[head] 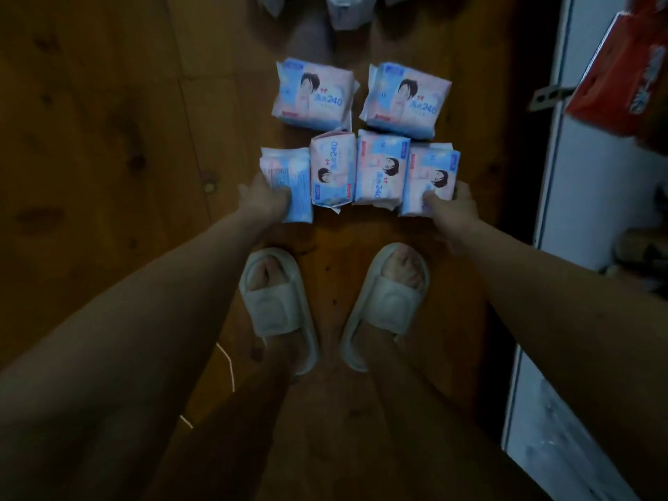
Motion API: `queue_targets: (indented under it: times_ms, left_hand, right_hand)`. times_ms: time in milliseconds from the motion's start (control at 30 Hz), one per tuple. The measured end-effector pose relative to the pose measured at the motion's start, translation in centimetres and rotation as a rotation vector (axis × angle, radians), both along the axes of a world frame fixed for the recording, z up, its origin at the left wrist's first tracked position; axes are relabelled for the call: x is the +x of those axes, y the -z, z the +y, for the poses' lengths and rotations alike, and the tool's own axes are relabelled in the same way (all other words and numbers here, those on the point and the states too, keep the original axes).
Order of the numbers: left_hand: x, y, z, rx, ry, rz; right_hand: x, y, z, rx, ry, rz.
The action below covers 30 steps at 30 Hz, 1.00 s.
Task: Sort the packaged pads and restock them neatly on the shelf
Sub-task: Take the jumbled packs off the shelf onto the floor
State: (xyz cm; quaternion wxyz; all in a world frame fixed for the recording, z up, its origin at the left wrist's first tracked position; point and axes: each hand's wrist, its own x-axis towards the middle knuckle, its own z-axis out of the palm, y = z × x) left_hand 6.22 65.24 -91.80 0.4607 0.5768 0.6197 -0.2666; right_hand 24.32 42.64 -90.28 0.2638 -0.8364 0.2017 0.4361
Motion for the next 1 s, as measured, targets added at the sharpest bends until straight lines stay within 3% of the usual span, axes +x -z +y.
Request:
queue_targets:
  times_ms: [133, 233, 367, 467, 600, 700, 800, 1000]
  left_hand:
    - [1.8, -3.1, -0.4, 0.023, 0.069, 0.002]
    - [3.8, -8.4, -0.1, 0.103, 0.331, 0.008]
    - [6.9, -20.2, 0.8, 0.09, 0.659, -0.033]
    - [8.7, -32.9, 1.4, 0.089, 0.768, -0.08]
    - [8.4, -50.3, 2.1, 0.172, 0.822, -0.09]
    - [6.3, -60.1, 3.2, 0.239, 0.744, -0.155]
    - [4.0, -66.9, 5.9, 0.307, 0.664, -0.241]
    - [1.0, -77.4, 16.6, 0.545, 0.731, -0.334]
  right_hand:
    - [0.2, -2.8, 0.2, -0.083, -0.215, -0.021]
    - [0.4, -7.7, 1.9, -0.056, -0.342, 0.002]
    - [0.2, -18.8, 5.9, 0.046, -0.578, 0.112]
    - [-0.3, -31.5, 9.2, 0.133, -0.724, 0.055]
    - [-1.4, -48.7, 12.1, 0.217, -0.854, -0.051]
    - [-2.9, -58.4, 13.9, 0.212, -0.993, -0.119]
    - [-4.7, -64.8, 17.1, 0.195, -1.064, -0.162]
    - [-7.7, -74.0, 27.8, 0.141, -1.21, -0.322]
